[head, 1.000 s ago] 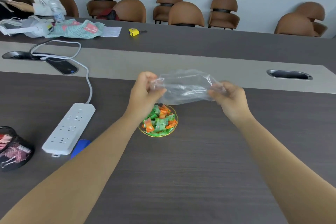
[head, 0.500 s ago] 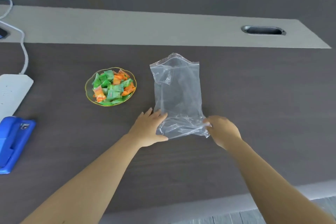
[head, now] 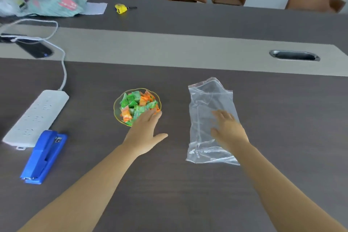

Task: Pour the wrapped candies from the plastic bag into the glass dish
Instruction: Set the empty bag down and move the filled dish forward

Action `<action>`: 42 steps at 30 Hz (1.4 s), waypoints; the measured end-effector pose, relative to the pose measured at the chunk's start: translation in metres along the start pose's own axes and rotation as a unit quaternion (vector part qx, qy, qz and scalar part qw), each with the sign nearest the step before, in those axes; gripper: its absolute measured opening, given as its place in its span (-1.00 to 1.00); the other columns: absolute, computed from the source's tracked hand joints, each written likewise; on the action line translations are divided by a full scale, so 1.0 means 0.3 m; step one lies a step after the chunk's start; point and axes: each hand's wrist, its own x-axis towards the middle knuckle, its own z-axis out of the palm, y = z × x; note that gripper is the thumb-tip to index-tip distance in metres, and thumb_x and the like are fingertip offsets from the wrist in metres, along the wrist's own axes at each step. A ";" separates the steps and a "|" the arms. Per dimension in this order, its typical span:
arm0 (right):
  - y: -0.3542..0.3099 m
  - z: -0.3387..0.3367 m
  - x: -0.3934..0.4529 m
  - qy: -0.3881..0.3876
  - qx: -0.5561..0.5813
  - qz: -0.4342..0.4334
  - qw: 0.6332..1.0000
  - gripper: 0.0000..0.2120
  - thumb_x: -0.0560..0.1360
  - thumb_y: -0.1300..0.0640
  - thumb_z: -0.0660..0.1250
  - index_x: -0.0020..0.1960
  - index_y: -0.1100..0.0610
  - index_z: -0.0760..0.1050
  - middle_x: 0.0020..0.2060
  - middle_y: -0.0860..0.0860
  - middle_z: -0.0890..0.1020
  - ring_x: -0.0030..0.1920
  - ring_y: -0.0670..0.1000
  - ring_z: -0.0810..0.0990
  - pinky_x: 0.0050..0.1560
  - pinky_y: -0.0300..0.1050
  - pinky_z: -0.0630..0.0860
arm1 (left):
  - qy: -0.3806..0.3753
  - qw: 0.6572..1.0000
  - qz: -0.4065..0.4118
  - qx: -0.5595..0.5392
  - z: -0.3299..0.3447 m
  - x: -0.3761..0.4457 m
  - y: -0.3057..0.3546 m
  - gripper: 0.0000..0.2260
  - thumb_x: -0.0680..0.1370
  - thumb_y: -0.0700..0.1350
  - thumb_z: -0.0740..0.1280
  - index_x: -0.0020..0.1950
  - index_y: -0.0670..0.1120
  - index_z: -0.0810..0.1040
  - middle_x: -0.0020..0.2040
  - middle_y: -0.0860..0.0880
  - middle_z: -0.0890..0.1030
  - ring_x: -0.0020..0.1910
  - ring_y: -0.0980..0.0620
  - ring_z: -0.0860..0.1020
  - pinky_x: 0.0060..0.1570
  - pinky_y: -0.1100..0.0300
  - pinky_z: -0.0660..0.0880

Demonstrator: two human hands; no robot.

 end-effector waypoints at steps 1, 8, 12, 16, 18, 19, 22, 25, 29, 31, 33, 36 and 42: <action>-0.044 0.011 0.024 -0.015 -0.002 -0.013 1.000 -0.49 0.52 0.14 0.12 0.44 0.11 0.11 0.48 0.05 0.19 0.43 0.11 0.20 0.36 -0.02 0.24 | 0.005 1.000 -0.023 0.018 -0.026 0.001 -0.047 -0.36 0.49 0.09 0.26 0.49 -0.07 0.10 0.55 -0.06 0.08 0.53 -0.04 0.02 0.46 0.07 0.05; -0.311 0.161 0.183 -0.075 -0.007 -0.062 0.995 -0.31 0.49 -0.08 0.18 0.49 0.14 -0.02 0.52 0.07 0.09 0.51 0.06 0.05 0.49 -0.04 0.05 | -0.048 0.987 -0.122 0.095 -0.117 0.066 -0.323 -0.17 0.42 0.22 0.26 0.51 -0.13 -0.05 0.56 -0.10 -0.02 0.54 -0.11 -0.04 0.49 -0.05 -0.03; -0.388 0.229 0.239 -0.099 0.011 -0.055 0.993 -0.15 0.42 -0.19 0.23 0.49 0.16 -0.10 0.53 0.06 0.06 0.53 0.06 -0.02 0.50 -0.02 -0.01 | -0.093 0.985 -0.116 0.089 -0.113 0.112 -0.396 -0.07 0.38 0.27 0.27 0.51 -0.14 -0.14 0.57 -0.08 -0.09 0.55 -0.08 -0.07 0.48 -0.06 -0.06; -0.404 0.255 0.274 -0.082 0.027 -0.035 0.996 -0.14 0.40 -0.22 0.24 0.49 0.16 -0.07 0.52 0.05 0.10 0.53 0.04 -0.02 0.50 -0.02 -0.02 | -0.090 0.989 -0.093 0.068 -0.111 0.141 -0.430 -0.05 0.37 0.27 0.28 0.51 -0.15 -0.15 0.57 -0.08 -0.10 0.55 -0.03 -0.07 0.49 -0.06 -0.08; -0.411 0.259 0.292 -0.070 0.019 -0.029 0.997 -0.16 0.41 -0.21 0.23 0.49 0.15 -0.07 0.52 0.06 0.09 0.53 0.04 -0.03 0.50 -0.02 -0.03 | -0.080 0.991 -0.084 0.059 -0.113 0.159 -0.442 -0.05 0.37 0.27 0.29 0.51 -0.14 -0.15 0.57 -0.07 -0.09 0.55 -0.03 -0.06 0.49 -0.05 -0.08; -0.415 0.259 0.304 -0.066 0.016 -0.026 0.997 -0.17 0.42 -0.21 0.22 0.49 0.15 -0.07 0.52 0.06 0.08 0.53 0.05 -0.03 0.51 -0.02 -0.04 | -0.077 0.992 -0.082 0.054 -0.114 0.173 -0.448 -0.06 0.37 0.26 0.29 0.51 -0.14 -0.15 0.57 -0.07 -0.08 0.55 -0.04 -0.06 0.49 -0.04 -0.08; -0.420 0.250 0.368 -0.058 0.016 -0.015 0.998 -0.18 0.43 -0.20 0.21 0.49 0.14 -0.08 0.53 0.08 0.05 0.53 0.06 -0.05 0.51 -0.01 -0.05 | -0.063 0.994 -0.079 0.038 -0.121 0.239 -0.463 -0.06 0.37 0.25 0.30 0.51 -0.13 -0.14 0.57 -0.07 -0.08 0.55 -0.06 -0.05 0.49 -0.06 -0.08; -0.422 0.238 0.464 -0.046 0.016 -0.009 0.999 -0.21 0.45 -0.19 0.19 0.49 0.15 -0.08 0.53 0.10 0.05 0.53 0.08 -0.04 0.50 0.00 -0.03 | -0.051 0.996 -0.072 0.017 -0.130 0.343 -0.482 -0.06 0.36 0.23 0.33 0.51 -0.13 -0.13 0.57 -0.08 -0.07 0.54 -0.06 -0.04 0.49 -0.05 -0.07; -0.424 0.227 0.635 -0.028 0.038 -0.008 0.999 -0.26 0.48 -0.15 0.16 0.49 0.15 -0.08 0.52 0.11 0.08 0.52 0.10 -0.01 0.50 0.01 0.00 | -0.022 0.997 -0.072 -0.014 -0.143 0.523 -0.519 -0.05 0.35 0.19 0.37 0.51 -0.14 -0.10 0.57 -0.11 -0.04 0.54 -0.08 -0.01 0.49 -0.06 -0.04; -0.420 0.220 0.733 -0.024 0.055 -0.008 0.998 -0.25 0.48 -0.15 0.17 0.49 0.15 -0.08 0.52 0.11 0.10 0.52 0.10 0.01 0.49 0.02 0.02 | -0.009 0.996 -0.077 -0.036 -0.149 0.618 -0.539 -0.05 0.35 0.17 0.39 0.51 -0.15 -0.09 0.57 -0.12 -0.03 0.54 -0.08 -0.01 0.50 -0.04 -0.02; -0.414 0.208 0.836 -0.024 0.084 -0.007 0.996 -0.22 0.45 -0.15 0.21 0.49 0.14 -0.07 0.50 0.12 0.16 0.51 0.11 0.05 0.49 0.05 0.06 | 0.003 0.995 -0.076 -0.063 -0.154 0.717 -0.558 -0.06 0.34 0.14 0.41 0.51 -0.16 -0.05 0.56 -0.13 0.03 0.53 -0.09 0.03 0.50 -0.03 0.04; -0.403 0.190 0.982 -0.002 0.138 -0.004 0.990 -0.19 0.37 -0.15 0.31 0.48 0.07 0.02 0.43 0.11 0.29 0.46 0.14 0.16 0.46 0.10 0.15 | 0.027 0.993 -0.061 -0.100 -0.158 0.867 -0.588 -0.08 0.29 0.15 0.44 0.49 -0.14 0.07 0.50 -0.12 0.21 0.48 -0.10 0.19 0.43 -0.08 0.20; -0.365 0.170 1.232 0.033 0.146 -0.010 0.989 -0.15 0.33 -0.14 0.36 0.47 0.07 0.03 0.42 0.09 0.32 0.43 0.16 0.21 0.44 0.09 0.16 | 0.066 0.988 -0.050 -0.128 -0.156 1.098 -0.590 -0.12 0.34 0.05 0.44 0.49 -0.18 0.03 0.51 -0.12 0.16 0.49 -0.07 0.15 0.43 0.04 0.16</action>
